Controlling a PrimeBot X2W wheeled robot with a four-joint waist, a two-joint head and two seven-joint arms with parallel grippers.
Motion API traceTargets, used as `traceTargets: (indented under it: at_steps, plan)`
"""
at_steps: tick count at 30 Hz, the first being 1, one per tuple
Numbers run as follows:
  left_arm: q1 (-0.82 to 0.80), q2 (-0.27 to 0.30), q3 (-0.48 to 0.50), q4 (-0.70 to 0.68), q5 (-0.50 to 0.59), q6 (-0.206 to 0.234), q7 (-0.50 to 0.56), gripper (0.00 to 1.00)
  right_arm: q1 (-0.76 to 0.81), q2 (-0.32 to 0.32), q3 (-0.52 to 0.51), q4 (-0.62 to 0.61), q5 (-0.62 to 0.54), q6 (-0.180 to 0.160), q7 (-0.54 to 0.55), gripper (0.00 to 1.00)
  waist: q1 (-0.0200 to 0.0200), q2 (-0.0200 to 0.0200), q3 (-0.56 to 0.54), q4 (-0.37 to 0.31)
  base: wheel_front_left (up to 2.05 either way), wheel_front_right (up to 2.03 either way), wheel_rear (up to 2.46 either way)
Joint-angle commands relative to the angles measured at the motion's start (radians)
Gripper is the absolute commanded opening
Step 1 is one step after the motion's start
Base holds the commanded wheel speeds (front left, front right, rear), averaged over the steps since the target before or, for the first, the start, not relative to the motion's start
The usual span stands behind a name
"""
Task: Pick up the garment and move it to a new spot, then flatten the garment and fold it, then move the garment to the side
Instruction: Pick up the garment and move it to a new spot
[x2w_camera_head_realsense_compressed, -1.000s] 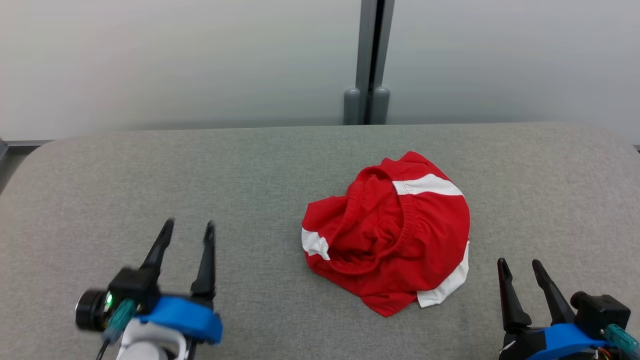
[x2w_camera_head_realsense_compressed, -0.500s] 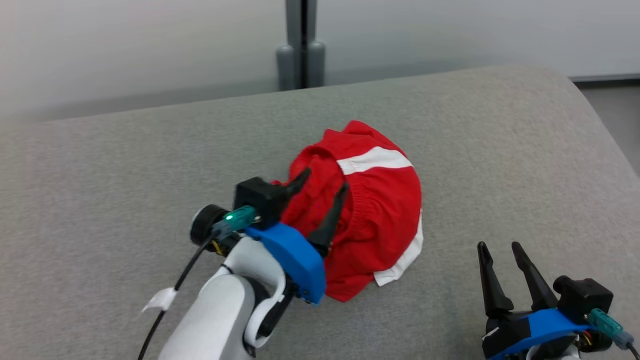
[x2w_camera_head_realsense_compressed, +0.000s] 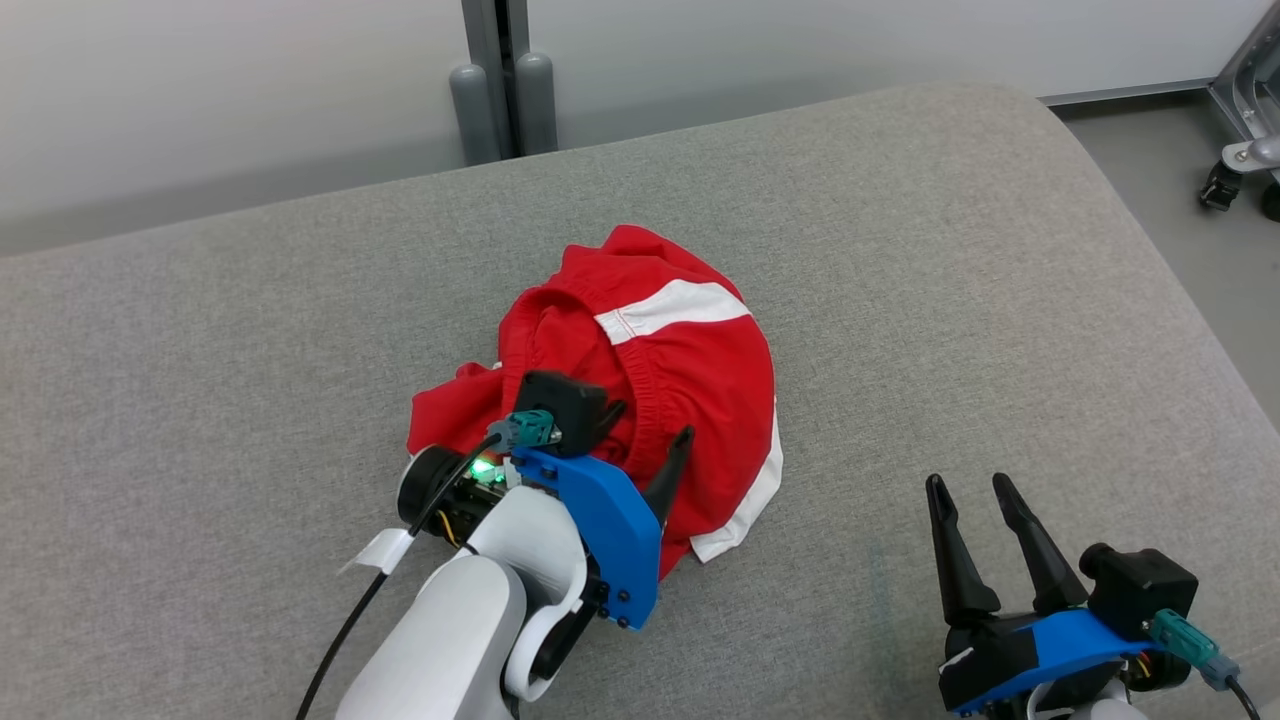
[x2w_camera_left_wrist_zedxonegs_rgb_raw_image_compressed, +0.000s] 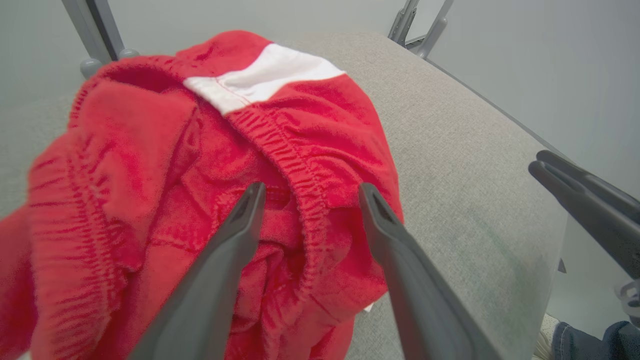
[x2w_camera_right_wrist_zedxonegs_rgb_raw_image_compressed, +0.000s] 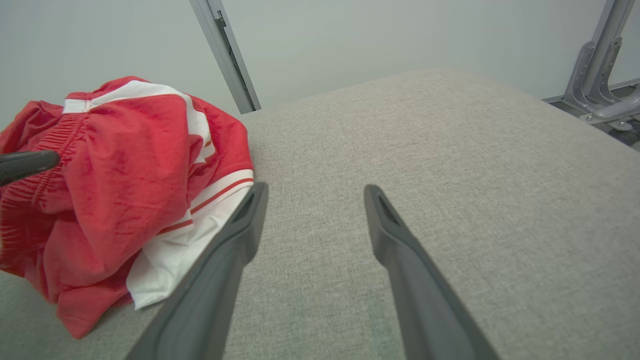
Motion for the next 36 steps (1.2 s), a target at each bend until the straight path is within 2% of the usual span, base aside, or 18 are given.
traceTargets:
  at_steps: [1, 5, 6, 7, 8, 9, 16, 20, 24, 30, 36]
  plan:
    - [-0.002, 0.000, -0.006, 0.011, -0.016, -0.007, 0.009, 1.00, -0.011, -0.005, 0.002, 0.004, 0.006, 0.000, -0.006, 1.00, -0.0001, -0.0001, -0.001, -0.004, 0.00, 0.00, 0.00]
    - [-0.019, -0.007, -0.024, 0.037, -0.047, -0.026, 0.007, 1.00, -0.015, -0.005, 0.009, 0.012, 0.010, 0.000, -0.012, 1.00, -0.0001, -0.0001, -0.001, -0.010, 0.00, 0.00, 0.00]
    - [-0.027, -0.008, -0.028, 0.046, -0.057, -0.029, -0.001, 0.91, -0.016, -0.005, 0.010, 0.014, 0.011, 0.000, -0.013, 1.00, -0.0001, -0.0001, -0.001, -0.011, 0.00, 0.00, 0.00]
    - [-0.035, -0.009, -0.036, 0.058, -0.060, -0.034, -0.006, 0.36, -0.018, -0.005, 0.012, 0.016, 0.012, 0.000, -0.013, 1.00, -0.0001, -0.0001, -0.001, -0.011, 0.00, 0.00, 0.00]
    - [-0.045, -0.012, -0.046, 0.073, -0.059, -0.037, -0.017, 0.03, -0.019, -0.005, 0.013, 0.018, 0.014, 0.000, -0.015, 1.00, -0.0001, -0.0001, -0.001, -0.011, 0.00, 0.00, 0.00]
    - [-0.052, -0.013, -0.052, 0.090, -0.068, -0.042, -0.028, 0.00, -0.020, -0.005, 0.013, 0.019, 0.015, 0.000, -0.016, 1.00, -0.0001, -0.0001, -0.001, -0.010, 0.00, 0.00, 0.00]
    - [-0.147, -0.021, -0.060, 0.152, -0.090, -0.054, -0.193, 0.00, -0.016, -0.005, 0.012, 0.025, 0.009, 0.000, -0.016, 1.00, -0.0001, -0.0001, -0.019, 0.011, 0.00, 0.00, 0.00]
    - [-0.216, -0.022, -0.042, 0.097, -0.144, -0.061, -0.250, 0.00, -0.004, -0.004, 0.000, 0.024, -0.001, 0.000, -0.010, 1.00, -0.0001, -0.0001, -0.041, 0.058, 0.00, 0.00, 0.00]
    - [-0.291, -0.011, -0.027, 0.009, -0.191, -0.064, -0.244, 0.00, 0.009, -0.005, 0.000, 0.018, -0.002, 0.000, -0.002, 1.00, -0.0001, -0.0001, -0.069, 0.117, 0.00, 0.00, 0.00]
    - [-0.396, 0.092, 0.051, -0.126, -0.237, -0.067, -0.192, 0.00, 0.025, -0.005, 0.012, 0.009, 0.010, 0.000, 0.005, 1.00, -0.0001, -0.0001, -0.106, 0.207, 0.00, 0.00, 0.00]
    - [-0.463, 0.258, 0.159, -0.167, -0.252, -0.048, -0.096, 0.00, 0.029, -0.005, 0.015, -0.007, 0.021, 0.000, 0.010, 1.00, -0.0001, -0.0001, -0.109, 0.317, 0.00, 0.00, 0.00]
